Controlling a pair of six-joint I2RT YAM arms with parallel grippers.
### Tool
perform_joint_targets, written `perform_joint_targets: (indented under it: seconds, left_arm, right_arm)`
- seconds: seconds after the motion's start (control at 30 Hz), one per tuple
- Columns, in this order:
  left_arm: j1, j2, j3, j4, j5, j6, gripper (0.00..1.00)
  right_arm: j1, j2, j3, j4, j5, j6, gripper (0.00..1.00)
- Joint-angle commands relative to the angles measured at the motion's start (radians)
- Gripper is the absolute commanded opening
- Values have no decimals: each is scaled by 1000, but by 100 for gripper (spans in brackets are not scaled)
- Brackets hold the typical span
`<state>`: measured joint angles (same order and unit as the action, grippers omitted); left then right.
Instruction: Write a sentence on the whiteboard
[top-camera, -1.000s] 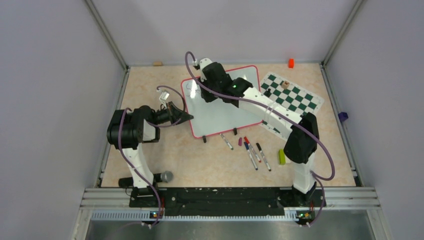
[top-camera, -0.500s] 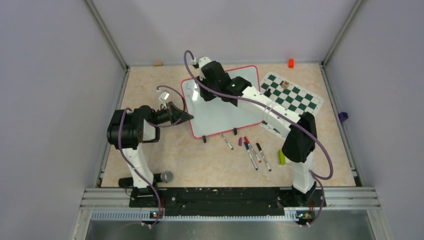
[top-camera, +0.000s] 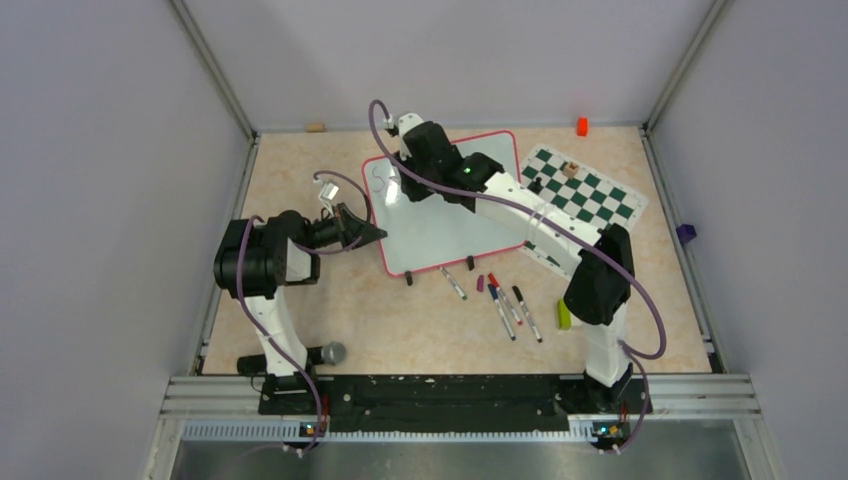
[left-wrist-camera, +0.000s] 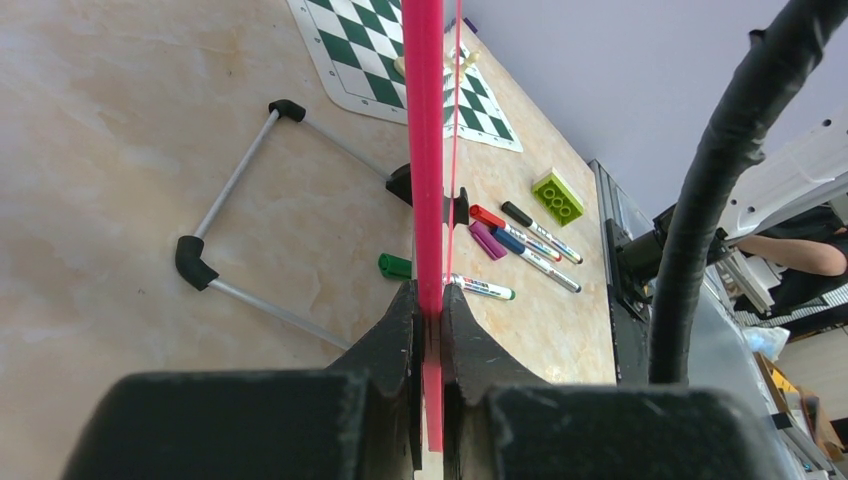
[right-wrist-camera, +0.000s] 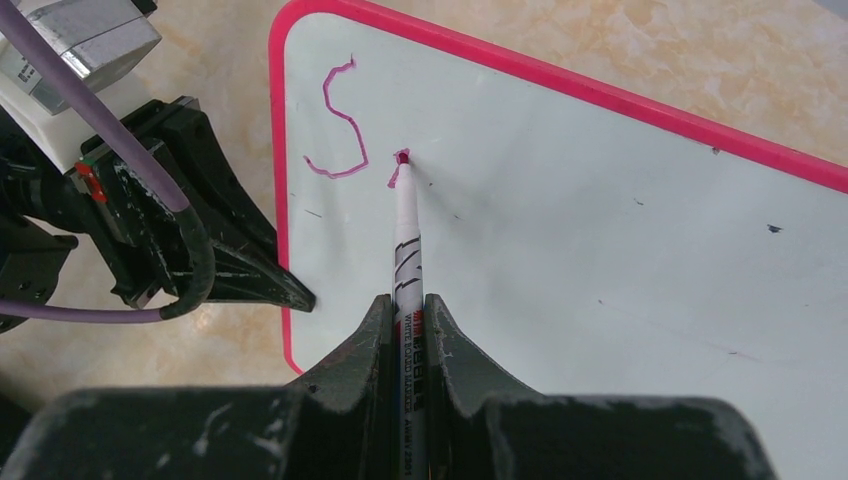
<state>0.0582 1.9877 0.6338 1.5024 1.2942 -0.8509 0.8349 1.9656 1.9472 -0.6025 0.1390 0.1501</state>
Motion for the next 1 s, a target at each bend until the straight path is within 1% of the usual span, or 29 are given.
perform_joint_targets:
  seconds: [0.0, 0.43, 0.8, 0.97]
  left_arm:
    - [-18, -17, 18, 115, 64, 33, 0]
    - [-17, -19, 17, 116, 65, 34, 0]
    - [-18, -20, 16, 115, 64, 34, 0]
    - [-18, -20, 16, 116, 65, 35, 0]
  right_arm:
    - [-28, -22, 9, 2, 78, 0, 0]
    - [-35, -57, -53, 2, 89, 14, 0]
    - [-35, -79, -114, 0, 22, 7, 0]
    - [-35, -82, -117, 2, 32, 4, 0]
